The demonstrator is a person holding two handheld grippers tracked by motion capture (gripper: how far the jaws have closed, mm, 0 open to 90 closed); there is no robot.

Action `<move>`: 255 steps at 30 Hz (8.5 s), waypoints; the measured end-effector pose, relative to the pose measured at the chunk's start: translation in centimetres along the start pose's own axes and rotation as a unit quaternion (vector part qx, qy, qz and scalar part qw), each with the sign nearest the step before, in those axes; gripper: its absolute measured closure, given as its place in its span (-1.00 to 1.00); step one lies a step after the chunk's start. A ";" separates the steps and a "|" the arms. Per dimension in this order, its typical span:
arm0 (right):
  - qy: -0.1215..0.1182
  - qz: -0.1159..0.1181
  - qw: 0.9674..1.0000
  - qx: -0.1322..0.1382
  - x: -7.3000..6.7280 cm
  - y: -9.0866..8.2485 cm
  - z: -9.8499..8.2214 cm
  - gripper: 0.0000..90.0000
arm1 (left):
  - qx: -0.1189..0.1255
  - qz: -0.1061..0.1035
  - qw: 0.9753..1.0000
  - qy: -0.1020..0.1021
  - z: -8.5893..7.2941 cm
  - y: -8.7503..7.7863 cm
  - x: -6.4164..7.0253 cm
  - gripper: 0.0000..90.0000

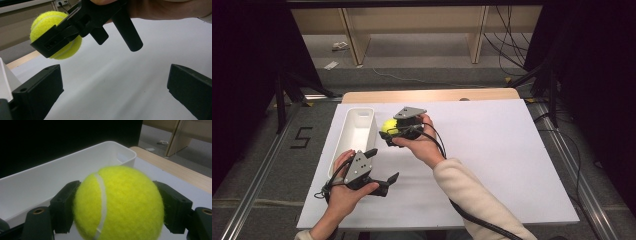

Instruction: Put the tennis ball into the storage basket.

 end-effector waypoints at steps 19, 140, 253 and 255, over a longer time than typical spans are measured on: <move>-0.006 0.003 1.000 0.001 -0.4 0.3 0.7 -0.42 | 0.000 0.000 1.000 0.000 0.0 0.0 0.0 -1.00; -0.023 0.022 0.999 -0.019 -2.3 3.1 2.7 -0.42 | -0.004 0.000 1.000 0.007 -0.1 0.0 0.0 -1.00; -0.036 0.039 0.998 -0.023 -3.9 5.6 5.4 -0.42 | -0.012 0.002 1.000 0.008 -0.4 0.2 0.0 -1.00; -0.038 0.038 0.998 -0.022 -3.9 5.6 5.4 -0.42 | -0.013 0.001 1.000 0.008 -0.4 0.2 0.0 -1.00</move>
Point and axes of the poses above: each handheld gripper's, and its own axes: y roughly forward along the jaws, z roughly out of its top, x roughly to its right, the point moved 7 cm from there along y, roughly forward along the jaws, and after that the axes turned 6 degrees about -x, right-handed, at the moved point
